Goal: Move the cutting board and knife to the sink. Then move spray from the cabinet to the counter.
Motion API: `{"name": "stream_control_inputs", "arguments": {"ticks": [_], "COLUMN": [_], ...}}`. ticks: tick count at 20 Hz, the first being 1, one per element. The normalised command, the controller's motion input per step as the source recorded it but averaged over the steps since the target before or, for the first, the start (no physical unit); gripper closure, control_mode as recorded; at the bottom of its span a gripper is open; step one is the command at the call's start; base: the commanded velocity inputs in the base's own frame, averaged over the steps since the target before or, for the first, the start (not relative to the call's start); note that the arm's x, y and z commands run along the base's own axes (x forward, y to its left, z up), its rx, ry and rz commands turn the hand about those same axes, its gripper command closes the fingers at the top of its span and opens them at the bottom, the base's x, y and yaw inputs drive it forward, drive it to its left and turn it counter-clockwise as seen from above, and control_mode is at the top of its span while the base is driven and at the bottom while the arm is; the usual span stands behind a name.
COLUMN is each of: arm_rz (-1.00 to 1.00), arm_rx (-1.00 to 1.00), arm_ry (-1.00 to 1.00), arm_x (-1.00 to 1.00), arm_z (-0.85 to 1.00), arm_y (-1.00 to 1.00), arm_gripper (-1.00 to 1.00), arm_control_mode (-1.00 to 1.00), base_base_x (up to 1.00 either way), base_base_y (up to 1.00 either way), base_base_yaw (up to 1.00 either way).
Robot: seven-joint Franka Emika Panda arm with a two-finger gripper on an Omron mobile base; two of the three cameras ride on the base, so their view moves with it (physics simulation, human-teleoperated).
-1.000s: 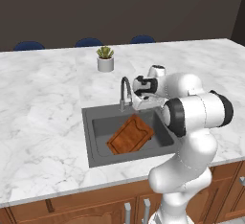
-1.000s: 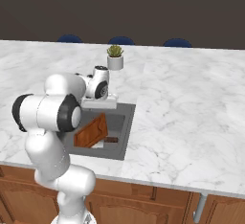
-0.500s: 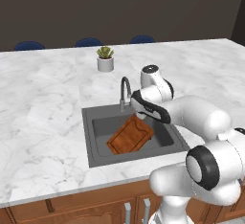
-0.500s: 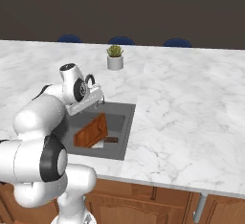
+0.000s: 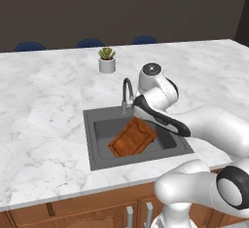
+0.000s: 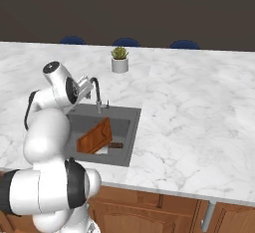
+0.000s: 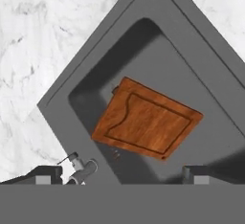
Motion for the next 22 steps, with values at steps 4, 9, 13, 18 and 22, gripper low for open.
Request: {"name": "stream_control_inputs", "arguments": {"ticks": [4,9,13,18,22], "arm_rz": [0.47,0.12,-0.09,-0.20,-0.27], "arm_rx": [-0.08,-0.17,-0.12,0.01,0.20], "arm_ry": [0.00,0.03,0.08,0.12,0.05], "arm_x": [-0.08,-0.40,-0.65,-0.86,-0.98], "arm_z": [1.00,1.00,1.00,1.00,0.53], "arm_y": [-0.03,-0.05,-0.14,-0.21,-0.20], "arm_gripper": [-1.00,-1.00,-1.00,-1.00,-1.00], "arm_control_mode": [-1.00,-1.00,-1.00,-1.00,-1.00], "base_base_x": [0.00,0.00,0.00,0.00,0.00], "base_base_y": [0.00,0.00,0.00,0.00,0.00], "base_base_yaw": [0.00,0.00,0.00,0.00,0.00]}}
